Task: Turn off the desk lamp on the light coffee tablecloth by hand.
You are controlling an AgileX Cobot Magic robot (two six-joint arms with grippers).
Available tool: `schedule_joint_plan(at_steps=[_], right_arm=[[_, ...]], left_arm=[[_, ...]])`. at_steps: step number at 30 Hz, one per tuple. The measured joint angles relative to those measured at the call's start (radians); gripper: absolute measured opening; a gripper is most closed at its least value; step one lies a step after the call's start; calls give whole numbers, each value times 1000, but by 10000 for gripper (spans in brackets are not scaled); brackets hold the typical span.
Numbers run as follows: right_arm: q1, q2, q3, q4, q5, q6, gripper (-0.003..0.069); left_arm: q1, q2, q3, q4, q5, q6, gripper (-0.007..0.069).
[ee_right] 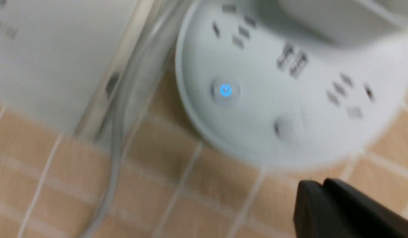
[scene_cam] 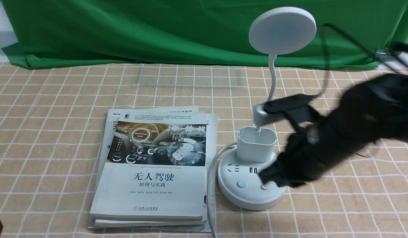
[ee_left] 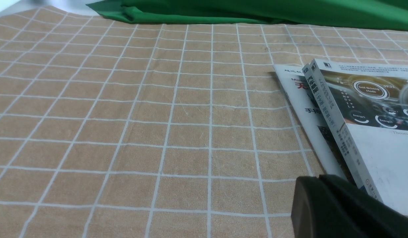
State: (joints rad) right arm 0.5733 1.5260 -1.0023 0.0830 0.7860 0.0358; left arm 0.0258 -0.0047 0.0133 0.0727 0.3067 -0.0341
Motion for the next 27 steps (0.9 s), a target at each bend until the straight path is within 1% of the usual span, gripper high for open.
schedule_joint_plan(at_steps=[10, 16, 22, 25, 27], right_arm=[[0, -420, 281, 0, 22, 15, 51], [0, -600, 309, 0, 19, 20, 64], [0, -738, 309, -9, -43, 21, 74], [0, -783, 328, -30, -63, 17, 41], [-19, -816, 365, -46, -94, 11, 30]], left_arm=[[0, 0, 0, 0, 0, 0, 5], [0, 0, 0, 0, 0, 0, 5], [0, 0, 0, 0, 0, 0, 5], [0, 0, 0, 0, 0, 0, 5], [0, 0, 0, 0, 0, 0, 5]])
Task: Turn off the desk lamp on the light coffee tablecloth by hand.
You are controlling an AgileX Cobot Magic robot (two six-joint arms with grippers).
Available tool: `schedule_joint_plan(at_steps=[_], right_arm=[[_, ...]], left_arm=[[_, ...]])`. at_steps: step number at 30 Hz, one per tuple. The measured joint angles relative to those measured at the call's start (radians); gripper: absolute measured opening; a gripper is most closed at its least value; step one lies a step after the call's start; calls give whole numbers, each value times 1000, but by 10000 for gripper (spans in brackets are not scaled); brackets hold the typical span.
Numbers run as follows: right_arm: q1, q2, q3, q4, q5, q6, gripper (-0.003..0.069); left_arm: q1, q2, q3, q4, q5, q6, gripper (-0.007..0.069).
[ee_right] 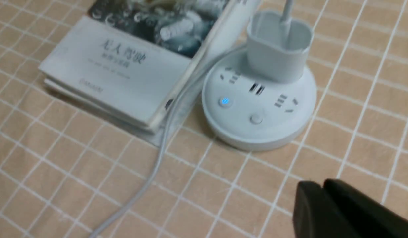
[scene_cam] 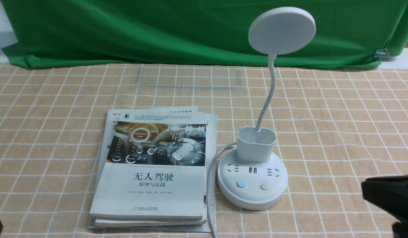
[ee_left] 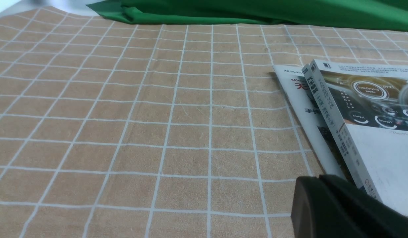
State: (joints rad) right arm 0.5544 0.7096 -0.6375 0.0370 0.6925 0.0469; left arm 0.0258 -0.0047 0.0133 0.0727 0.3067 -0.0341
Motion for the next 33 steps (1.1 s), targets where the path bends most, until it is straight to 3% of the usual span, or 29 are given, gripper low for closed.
schedule_joint_plan(at_steps=[9, 14, 21, 33], right_arm=[[-291, -316, 376, -17, -343, -5, 29], [-415, -538, 556, -18, -411, -10, 29], [-438, -689, 643, -21, -487, -84, 29], [-438, -708, 643, -37, -467, -99, 29]], left_arm=[[0, 0, 0, 0, 0, 0, 5], [0, 0, 0, 0, 0, 0, 5], [0, 0, 0, 0, 0, 0, 5], [0, 0, 0, 0, 0, 0, 5]])
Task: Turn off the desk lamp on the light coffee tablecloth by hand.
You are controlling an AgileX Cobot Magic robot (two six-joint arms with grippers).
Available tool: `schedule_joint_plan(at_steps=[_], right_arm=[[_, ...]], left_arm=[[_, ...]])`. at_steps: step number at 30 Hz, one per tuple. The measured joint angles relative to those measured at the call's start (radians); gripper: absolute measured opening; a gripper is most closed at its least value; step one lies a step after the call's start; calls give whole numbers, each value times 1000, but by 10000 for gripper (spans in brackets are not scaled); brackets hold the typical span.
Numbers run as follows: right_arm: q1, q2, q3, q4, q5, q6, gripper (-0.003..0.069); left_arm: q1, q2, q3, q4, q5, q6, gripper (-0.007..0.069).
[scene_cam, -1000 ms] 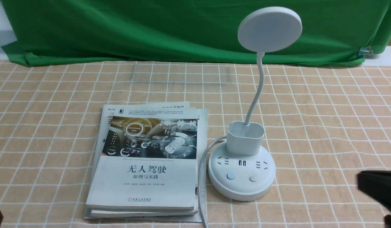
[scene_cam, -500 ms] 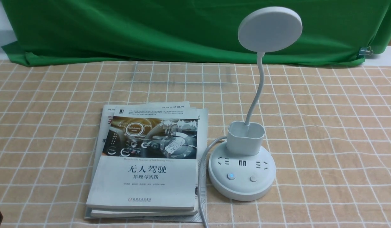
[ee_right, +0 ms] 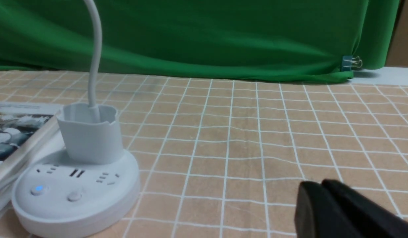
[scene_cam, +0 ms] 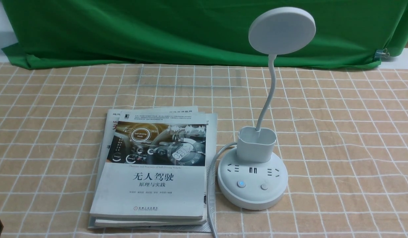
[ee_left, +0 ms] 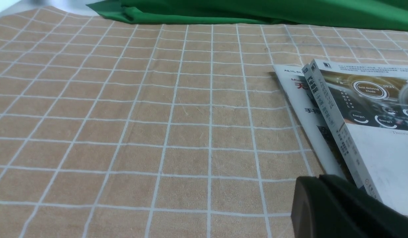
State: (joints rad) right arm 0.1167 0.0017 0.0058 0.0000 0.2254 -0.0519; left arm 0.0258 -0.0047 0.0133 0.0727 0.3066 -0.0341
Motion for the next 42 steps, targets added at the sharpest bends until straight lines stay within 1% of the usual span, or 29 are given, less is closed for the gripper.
schedule_joint_plan(at_steps=[22, 42], right_arm=[[0, 0, 0, 0, 3, 4, 54], [0, 0, 0, 0, 3, 4, 97]], left_arm=[[0, 0, 0, 0, 0, 0, 5], [0, 0, 0, 0, 0, 0, 5]])
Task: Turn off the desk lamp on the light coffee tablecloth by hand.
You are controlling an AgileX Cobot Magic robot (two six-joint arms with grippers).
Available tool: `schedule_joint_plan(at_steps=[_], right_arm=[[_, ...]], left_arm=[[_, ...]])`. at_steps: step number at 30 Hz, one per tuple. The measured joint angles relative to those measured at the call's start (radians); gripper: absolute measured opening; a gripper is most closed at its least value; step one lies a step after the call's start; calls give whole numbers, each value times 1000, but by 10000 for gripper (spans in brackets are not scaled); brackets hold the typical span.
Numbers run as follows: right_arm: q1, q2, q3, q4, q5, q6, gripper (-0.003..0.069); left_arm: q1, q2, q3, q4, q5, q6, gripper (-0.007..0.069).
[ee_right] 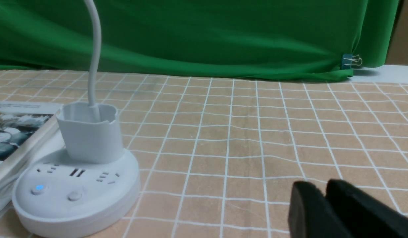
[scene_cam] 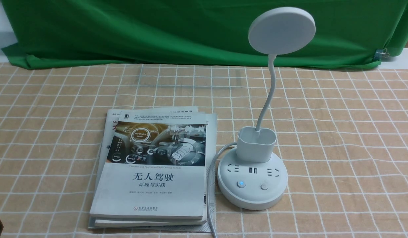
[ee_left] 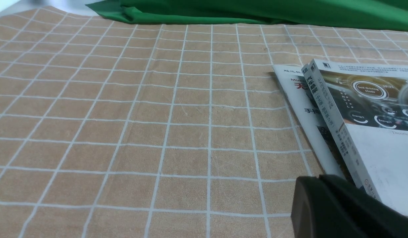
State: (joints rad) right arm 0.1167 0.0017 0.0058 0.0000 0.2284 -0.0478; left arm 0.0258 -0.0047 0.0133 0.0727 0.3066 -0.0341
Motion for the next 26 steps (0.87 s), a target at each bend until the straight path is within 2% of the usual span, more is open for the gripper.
schedule_joint_plan(at_steps=[26], right_arm=[[0, 0, 0, 0, 0, 0, 149]], left_arm=[[0, 0, 0, 0, 0, 0, 5]])
